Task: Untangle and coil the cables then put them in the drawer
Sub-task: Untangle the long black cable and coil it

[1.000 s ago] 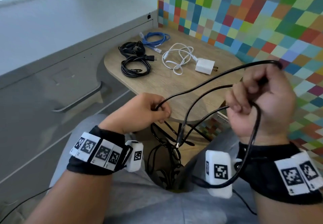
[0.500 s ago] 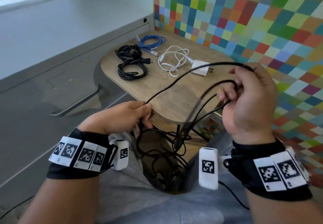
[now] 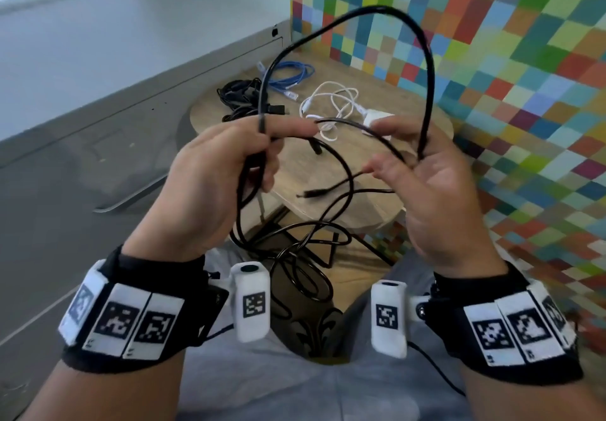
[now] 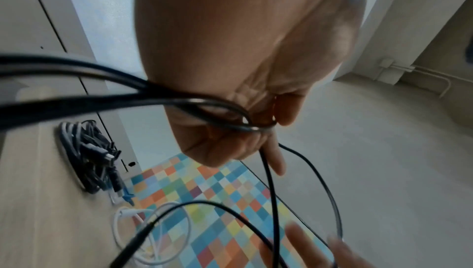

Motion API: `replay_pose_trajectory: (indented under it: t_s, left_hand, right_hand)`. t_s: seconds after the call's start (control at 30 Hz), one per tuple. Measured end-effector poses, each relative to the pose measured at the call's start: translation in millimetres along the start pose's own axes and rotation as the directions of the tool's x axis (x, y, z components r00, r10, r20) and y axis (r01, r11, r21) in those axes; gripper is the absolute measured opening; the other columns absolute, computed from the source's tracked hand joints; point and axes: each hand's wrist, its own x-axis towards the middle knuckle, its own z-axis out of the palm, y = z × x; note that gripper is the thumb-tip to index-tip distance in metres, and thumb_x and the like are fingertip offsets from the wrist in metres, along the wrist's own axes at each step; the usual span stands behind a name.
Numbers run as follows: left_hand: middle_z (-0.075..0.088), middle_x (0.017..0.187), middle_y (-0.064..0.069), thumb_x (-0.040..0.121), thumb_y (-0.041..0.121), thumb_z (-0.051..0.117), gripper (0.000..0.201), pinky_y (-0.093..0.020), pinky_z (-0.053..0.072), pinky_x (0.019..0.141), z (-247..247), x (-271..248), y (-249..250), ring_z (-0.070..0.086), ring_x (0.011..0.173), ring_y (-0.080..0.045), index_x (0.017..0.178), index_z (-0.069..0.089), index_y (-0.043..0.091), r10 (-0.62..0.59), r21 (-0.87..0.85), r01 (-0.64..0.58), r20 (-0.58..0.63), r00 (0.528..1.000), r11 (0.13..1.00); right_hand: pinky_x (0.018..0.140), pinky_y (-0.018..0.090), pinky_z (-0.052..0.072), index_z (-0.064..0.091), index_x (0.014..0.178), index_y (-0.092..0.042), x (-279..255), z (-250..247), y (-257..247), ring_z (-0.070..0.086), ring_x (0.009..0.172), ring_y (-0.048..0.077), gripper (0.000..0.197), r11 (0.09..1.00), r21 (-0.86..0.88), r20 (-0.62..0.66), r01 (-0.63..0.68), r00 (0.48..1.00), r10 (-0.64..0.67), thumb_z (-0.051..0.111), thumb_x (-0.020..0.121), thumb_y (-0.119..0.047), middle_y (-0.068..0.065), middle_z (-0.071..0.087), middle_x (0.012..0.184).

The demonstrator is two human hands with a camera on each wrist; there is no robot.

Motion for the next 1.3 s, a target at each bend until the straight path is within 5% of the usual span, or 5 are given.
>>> replay_pose_trajectory:
  t_s: [0.2,0.4,0.87,1.03,1.3]
  left_hand:
    - [0.075,0.089,-0.006,0.096,0.002,0.066,0.033,-0.029,0.054,0.074,23,-1,-8,0.064,0.077,-0.018,0.119,0.076,0.024,0.109,0.202,-0.119,0.063,0.992,0.972]
    - [0.063,0.076,-0.002,0.094,0.02,0.074,0.022,-0.045,0.058,0.063,21,2,-12,0.067,0.057,-0.024,0.115,0.072,0.026,0.078,0.415,-0.069,-0.006,0.997,0.907]
    - [0.056,0.078,-0.002,0.099,0.015,0.053,0.02,-0.023,0.044,0.052,-4,9,-21,0.045,0.06,-0.013,0.1,0.071,0.006,-0.039,-0.107,0.032,-0.061,0.997,0.994]
    - [0.054,0.079,-0.003,0.103,0.012,0.055,0.02,-0.021,0.024,0.044,-4,10,-16,0.035,0.055,-0.01,0.092,0.072,0.012,0.083,-0.117,-0.127,-0.321,0.943,0.985]
    - [0.049,0.067,-0.004,0.097,0.014,0.065,0.024,-0.027,0.021,0.045,-8,5,-6,0.03,0.049,-0.011,0.076,0.075,0.023,0.242,0.03,-0.252,-0.411,0.879,0.967]
  right_hand:
    - [0.061,0.029,0.053,0.067,0.129,-0.017,-5,17,-8,0.068,0.071,0.025,0.034,0.992,0.067,0.225,-0.109,0.97,0.092,0.072,0.096,-0.02,0.005,0.076,0.101]
    - [0.045,0.026,0.025,0.078,0.087,-0.021,-3,16,-4,0.029,0.047,0.009,0.019,0.953,0.204,-0.016,-0.223,0.973,0.231,0.065,0.099,-0.029,-0.011,0.037,0.054]
    - [0.068,0.037,0.06,0.066,0.111,-0.011,9,-1,6,0.068,0.075,0.018,0.012,0.934,0.312,-0.288,-0.174,0.919,0.268,0.058,0.104,-0.006,0.012,0.06,0.092]
    - [0.07,0.041,0.063,0.04,0.147,-0.03,11,-12,11,0.076,0.089,0.031,0.065,0.961,0.152,-0.406,-0.231,0.872,0.274,0.068,0.09,-0.017,0.004,0.054,0.139]
    - [0.054,0.029,0.033,0.066,0.134,-0.025,13,-32,15,0.045,0.064,0.016,0.048,0.998,0.035,-0.578,-0.045,0.814,0.057,0.052,0.089,-0.037,0.009,0.066,0.095]
